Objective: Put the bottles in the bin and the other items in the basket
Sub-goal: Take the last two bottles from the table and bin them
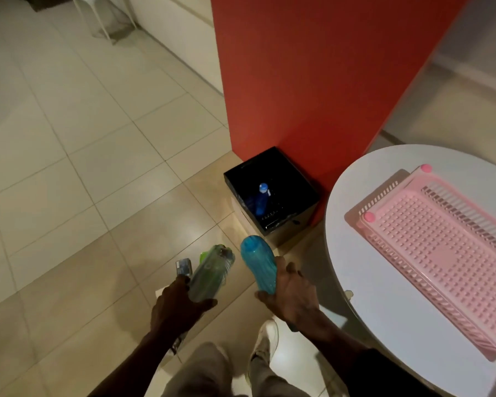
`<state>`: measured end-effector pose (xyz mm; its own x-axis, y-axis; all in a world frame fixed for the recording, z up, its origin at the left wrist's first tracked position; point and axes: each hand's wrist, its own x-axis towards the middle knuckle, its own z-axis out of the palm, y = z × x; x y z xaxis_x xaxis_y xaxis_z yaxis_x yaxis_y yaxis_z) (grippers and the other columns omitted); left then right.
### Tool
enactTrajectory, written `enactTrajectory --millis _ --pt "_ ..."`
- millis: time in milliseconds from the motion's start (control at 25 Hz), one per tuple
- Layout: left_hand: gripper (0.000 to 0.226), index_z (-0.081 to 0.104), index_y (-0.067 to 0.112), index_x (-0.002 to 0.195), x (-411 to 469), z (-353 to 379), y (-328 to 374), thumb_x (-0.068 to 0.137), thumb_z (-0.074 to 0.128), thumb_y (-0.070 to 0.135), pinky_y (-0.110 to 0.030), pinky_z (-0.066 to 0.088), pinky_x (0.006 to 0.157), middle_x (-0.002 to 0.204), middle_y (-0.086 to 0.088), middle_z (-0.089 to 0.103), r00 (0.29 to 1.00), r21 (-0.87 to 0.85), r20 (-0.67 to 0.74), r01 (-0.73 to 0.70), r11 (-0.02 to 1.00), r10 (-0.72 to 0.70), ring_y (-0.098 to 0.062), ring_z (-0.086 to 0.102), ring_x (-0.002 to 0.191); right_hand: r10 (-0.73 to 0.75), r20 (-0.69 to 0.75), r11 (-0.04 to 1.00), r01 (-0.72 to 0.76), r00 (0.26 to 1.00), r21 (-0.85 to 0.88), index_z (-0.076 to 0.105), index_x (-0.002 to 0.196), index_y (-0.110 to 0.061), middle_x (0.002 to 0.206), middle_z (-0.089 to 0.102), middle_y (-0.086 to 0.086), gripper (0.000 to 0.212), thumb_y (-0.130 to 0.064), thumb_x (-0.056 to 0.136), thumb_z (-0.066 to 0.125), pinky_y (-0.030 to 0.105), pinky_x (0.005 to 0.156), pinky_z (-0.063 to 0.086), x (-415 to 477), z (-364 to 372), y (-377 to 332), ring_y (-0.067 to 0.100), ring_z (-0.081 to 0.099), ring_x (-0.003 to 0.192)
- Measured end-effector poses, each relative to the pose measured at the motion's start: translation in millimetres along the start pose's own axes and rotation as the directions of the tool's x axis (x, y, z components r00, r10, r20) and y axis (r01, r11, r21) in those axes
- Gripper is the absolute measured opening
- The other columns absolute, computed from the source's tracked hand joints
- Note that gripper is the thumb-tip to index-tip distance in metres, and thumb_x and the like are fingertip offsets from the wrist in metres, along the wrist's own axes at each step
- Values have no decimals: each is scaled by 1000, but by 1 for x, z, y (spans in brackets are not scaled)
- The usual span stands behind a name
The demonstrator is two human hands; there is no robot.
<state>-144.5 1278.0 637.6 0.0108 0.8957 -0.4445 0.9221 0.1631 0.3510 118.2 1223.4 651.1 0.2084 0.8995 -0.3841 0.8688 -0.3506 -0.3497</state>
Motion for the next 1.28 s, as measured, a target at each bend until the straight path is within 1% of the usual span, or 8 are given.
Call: enactTrajectory --millis 160,320,360,480,640,960,1160,1280 --pt "83 57 17 127 62 -4 33 66 91 62 -12 38 54 111 2 72 994 41 57 -94 995 92 -6 59 78 90 -30 995 -88 995 53 29 144 -23 127 55 5 91 -71 78 69 39 83 60 42 -17 4 26 63 111" --pt "84 58 17 126 119 -6 54 65 89 66 -18 48 59 108 1 72 985 64 106 -145 987 137 -9 62 79 210 -15 972 -207 978 114 35 139 -26 123 56 4 81 -67 78 68 42 83 57 69 -18 1 28 61 106" --pt "83 58 16 127 141 -8 61 66 89 64 -19 49 59 108 1 73 977 72 133 -178 981 167 -9 62 78 258 -51 959 -250 965 130 38 135 -25 118 57 3 78 -67 77 67 40 80 57 79 -19 -4 27 62 100" --pt "81 57 14 130 183 -13 82 70 90 57 -14 40 55 114 -2 72 955 38 213 -220 975 208 -8 59 78 219 -160 975 -209 963 76 42 129 -19 102 63 3 83 -79 73 61 30 62 59 96 -17 -4 20 68 81" --pt "82 55 15 130 257 -20 105 70 89 59 -17 43 56 116 -2 71 927 56 298 -254 966 227 -12 62 83 326 -26 940 -321 945 115 32 142 -23 122 57 1 90 -71 77 71 29 79 58 145 -33 -18 19 64 103" --pt "81 55 15 126 326 -19 152 69 89 61 -27 49 62 109 -2 70 912 108 339 -281 954 230 -16 61 82 441 -10 883 -431 898 188 35 135 -18 118 56 4 86 -69 77 74 32 78 58 206 -42 -17 20 63 100" --pt "80 56 16 128 366 8 185 69 90 58 -30 51 70 113 -4 73 918 131 338 -267 955 210 -21 65 87 573 75 751 -559 816 352 40 138 -13 120 58 9 85 -66 80 75 32 80 48 269 -27 7 24 62 105" --pt "87 56 20 133 406 38 211 66 88 66 -27 49 64 113 -4 75 917 161 322 -299 941 236 -20 67 84 651 97 634 -609 753 476 42 139 -10 123 62 11 89 -69 80 73 36 88 50 330 0 24 29 64 112"
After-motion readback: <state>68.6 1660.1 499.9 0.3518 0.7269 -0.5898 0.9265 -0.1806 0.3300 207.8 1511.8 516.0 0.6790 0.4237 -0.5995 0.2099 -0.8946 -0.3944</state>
